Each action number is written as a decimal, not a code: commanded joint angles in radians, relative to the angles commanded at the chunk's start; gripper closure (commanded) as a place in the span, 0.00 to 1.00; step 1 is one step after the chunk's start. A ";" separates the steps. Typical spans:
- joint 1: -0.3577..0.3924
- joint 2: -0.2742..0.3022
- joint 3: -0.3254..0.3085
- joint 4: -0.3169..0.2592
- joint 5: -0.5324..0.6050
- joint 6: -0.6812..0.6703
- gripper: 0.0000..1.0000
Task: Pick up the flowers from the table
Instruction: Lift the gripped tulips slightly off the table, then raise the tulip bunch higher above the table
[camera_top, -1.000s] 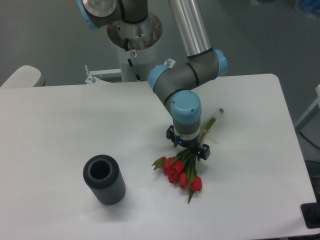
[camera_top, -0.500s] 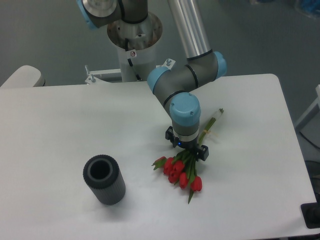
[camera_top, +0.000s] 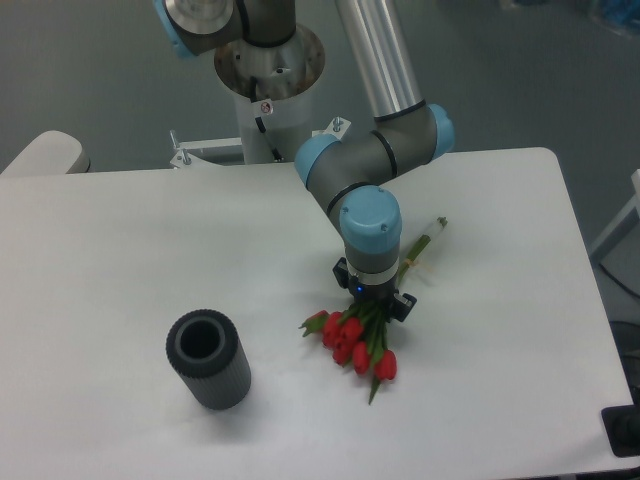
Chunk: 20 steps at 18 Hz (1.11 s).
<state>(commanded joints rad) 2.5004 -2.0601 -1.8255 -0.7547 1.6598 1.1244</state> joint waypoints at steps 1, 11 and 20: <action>0.000 0.000 0.003 -0.002 0.000 0.000 0.61; 0.000 0.011 0.034 -0.003 0.000 0.003 0.68; -0.017 0.067 0.141 -0.023 -0.053 0.014 0.68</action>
<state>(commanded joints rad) 2.4836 -1.9927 -1.6846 -0.7777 1.6063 1.1382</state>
